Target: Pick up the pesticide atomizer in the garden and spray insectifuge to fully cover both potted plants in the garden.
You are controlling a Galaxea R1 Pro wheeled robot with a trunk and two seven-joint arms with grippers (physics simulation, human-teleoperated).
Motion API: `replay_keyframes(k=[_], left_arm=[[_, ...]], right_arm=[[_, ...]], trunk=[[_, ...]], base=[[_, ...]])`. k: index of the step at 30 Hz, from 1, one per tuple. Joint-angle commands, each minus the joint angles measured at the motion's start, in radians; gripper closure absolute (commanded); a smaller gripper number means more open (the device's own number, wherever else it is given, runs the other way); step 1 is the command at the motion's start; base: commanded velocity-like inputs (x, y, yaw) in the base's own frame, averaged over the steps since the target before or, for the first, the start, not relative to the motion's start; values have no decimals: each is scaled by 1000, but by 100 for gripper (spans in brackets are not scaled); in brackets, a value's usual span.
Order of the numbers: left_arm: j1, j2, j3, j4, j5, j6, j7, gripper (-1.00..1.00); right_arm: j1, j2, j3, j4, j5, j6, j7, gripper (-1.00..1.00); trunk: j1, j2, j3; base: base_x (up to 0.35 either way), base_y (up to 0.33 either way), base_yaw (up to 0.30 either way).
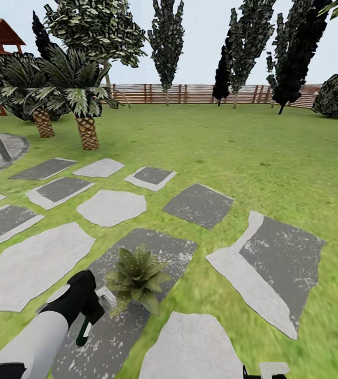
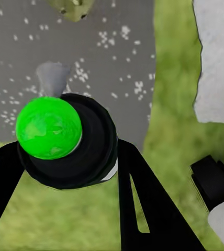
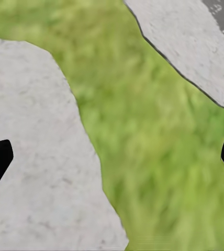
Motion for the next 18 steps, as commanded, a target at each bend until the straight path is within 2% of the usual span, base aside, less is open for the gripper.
replay_keyframes(k=[1, 8, 18], left_arm=[[0, 0, 2, -1, -7, 6, -9, 100], [4, 1, 2, -1, -8, 5, -11, 100], [3, 1, 2, -1, -10, 5, -12, 100]], right_arm=[[-1, 0, -6, 2, 11, -3, -3, -100], [-1, 0, -6, 2, 11, -3, -3, -100], [-1, 0, -6, 2, 11, -3, -3, -100]], trunk=[[0, 0, -1], [0, 0, -1], [0, 0, -1]], base=[[201, -231, 9], [183, -226, 28], [10, -19, 264]])
